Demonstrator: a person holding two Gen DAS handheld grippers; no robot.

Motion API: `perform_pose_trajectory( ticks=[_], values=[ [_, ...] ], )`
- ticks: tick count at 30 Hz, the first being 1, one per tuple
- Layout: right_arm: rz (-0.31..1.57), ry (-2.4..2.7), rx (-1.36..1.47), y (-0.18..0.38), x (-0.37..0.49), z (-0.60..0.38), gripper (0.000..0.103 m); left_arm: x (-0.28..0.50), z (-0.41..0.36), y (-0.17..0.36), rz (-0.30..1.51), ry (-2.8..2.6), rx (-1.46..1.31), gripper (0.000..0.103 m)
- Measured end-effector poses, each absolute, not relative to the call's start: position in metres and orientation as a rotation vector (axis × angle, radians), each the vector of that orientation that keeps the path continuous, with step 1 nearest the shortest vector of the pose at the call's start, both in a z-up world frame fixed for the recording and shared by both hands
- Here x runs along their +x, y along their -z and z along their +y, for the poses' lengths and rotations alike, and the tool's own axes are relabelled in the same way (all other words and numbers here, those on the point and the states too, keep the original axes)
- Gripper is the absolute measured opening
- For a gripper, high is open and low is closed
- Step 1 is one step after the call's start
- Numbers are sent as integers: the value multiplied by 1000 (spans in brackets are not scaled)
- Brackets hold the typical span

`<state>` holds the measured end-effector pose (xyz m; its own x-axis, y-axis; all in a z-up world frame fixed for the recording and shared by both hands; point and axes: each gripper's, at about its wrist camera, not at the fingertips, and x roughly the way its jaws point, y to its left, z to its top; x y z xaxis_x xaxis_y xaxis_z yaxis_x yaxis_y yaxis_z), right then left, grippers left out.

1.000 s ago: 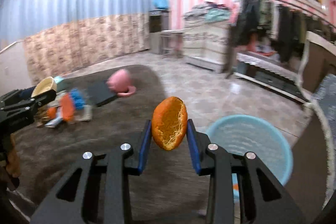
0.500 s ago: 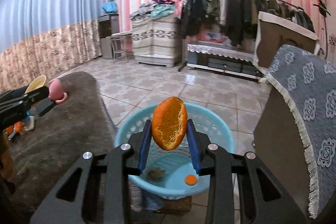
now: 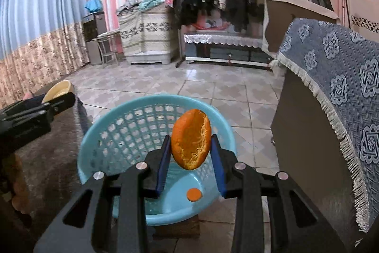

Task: Collect trash
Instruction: 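Carry bowl and peel over the blue basket and release both, then return both tools over the rug toward the orange bag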

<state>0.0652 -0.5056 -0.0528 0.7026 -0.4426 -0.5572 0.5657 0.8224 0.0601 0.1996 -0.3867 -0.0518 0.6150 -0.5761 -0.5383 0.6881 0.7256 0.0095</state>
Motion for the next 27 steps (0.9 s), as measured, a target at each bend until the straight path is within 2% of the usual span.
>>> perform_pose_trajectory(
  ticks=[5, 7, 9, 17, 21, 22, 24, 25, 27],
  values=[
    [565, 576, 251, 61, 68, -513, 34, 214, -415, 70, 583, 780, 227, 61],
    [568, 573, 252, 62, 71, -512, 34, 220, -419, 74, 601, 786, 222, 67],
    [572, 569, 245, 63, 75, -510, 34, 226, -417, 74, 609, 765, 210, 81],
    [588, 535, 249, 68, 98, -502, 34, 237, -376, 56, 527, 620, 214, 93],
    [598, 522, 247, 69, 113, -494, 36, 236, -350, 46, 500, 564, 199, 96],
    [599, 522, 249, 69, 116, -493, 40, 236, -343, 44, 496, 551, 193, 96],
    [595, 524, 248, 69, 119, -490, 58, 232, -327, 40, 497, 534, 179, 97],
    [587, 523, 250, 68, 120, -487, 71, 231, -322, 39, 499, 525, 177, 97],
    [581, 516, 251, 66, 119, -484, 73, 229, -311, 37, 500, 508, 170, 97]
  ],
)
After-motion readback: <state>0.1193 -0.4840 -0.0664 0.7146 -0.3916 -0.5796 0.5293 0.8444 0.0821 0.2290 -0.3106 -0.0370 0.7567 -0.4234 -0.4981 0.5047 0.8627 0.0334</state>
